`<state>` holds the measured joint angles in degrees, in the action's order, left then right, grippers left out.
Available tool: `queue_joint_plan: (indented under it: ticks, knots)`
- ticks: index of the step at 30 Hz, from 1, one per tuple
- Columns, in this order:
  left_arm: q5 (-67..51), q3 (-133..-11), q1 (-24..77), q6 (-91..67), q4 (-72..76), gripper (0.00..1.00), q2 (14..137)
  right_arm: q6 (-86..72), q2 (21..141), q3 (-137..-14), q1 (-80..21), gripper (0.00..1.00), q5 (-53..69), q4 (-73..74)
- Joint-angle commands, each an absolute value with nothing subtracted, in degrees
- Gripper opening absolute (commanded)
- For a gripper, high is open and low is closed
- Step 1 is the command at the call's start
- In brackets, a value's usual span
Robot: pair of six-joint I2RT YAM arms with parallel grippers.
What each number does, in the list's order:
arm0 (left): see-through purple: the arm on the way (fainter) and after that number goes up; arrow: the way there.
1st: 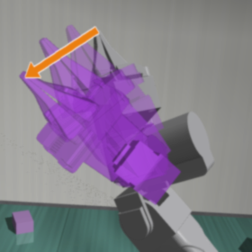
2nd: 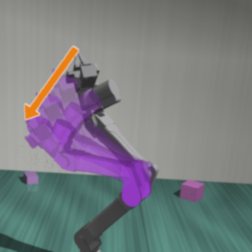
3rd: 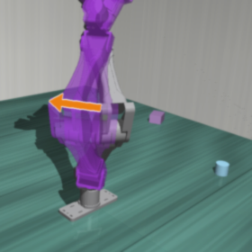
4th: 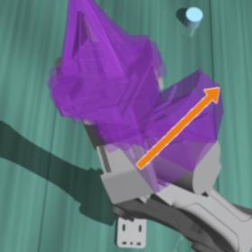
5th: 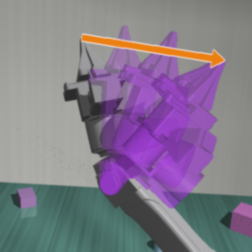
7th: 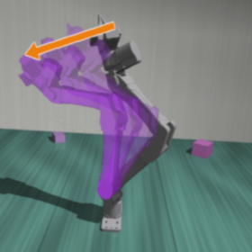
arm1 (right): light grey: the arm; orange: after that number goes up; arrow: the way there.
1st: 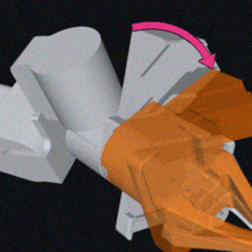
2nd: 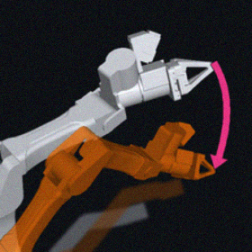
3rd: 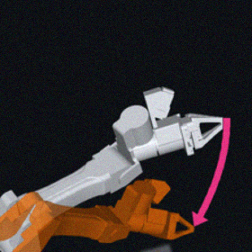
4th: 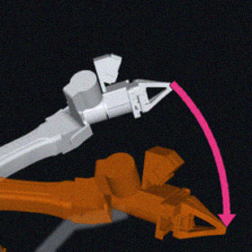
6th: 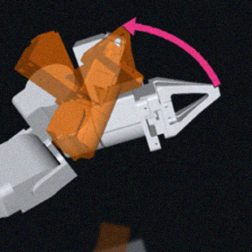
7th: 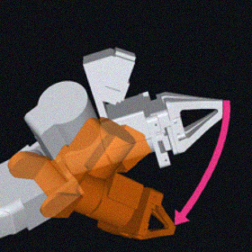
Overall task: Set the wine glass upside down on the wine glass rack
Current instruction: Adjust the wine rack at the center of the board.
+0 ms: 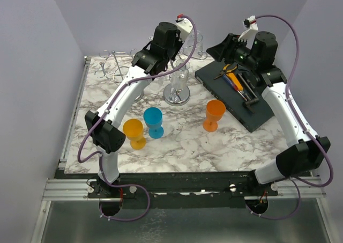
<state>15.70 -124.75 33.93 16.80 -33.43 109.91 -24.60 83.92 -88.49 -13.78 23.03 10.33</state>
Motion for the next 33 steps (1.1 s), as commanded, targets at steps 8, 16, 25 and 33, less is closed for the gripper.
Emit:
queue_joint_plan:
  ticks: [8, 16, 25, 33]
  knots:
    - [15.0, -123.7, 33.7, 17.5, -32.0, 0.21, 107.1, -30.6, 92.0, -91.9, -13.2, 0.56, 30.6, 8.6]
    - [14.4, -123.5, 33.7, 17.4, -31.6, 0.21, 107.5, -34.2, 93.4, -89.9, -13.1, 0.41, 32.4, 4.4]
    - [14.3, -125.0, 33.7, 16.8, -31.1, 0.20, 109.5, -34.6, 92.8, -87.3, -13.1, 0.04, 32.4, 2.9]
    - [15.3, -126.3, 33.7, 17.5, -30.5, 0.19, 111.5, -37.0, 89.1, -82.8, -13.2, 0.01, 31.1, 0.5]
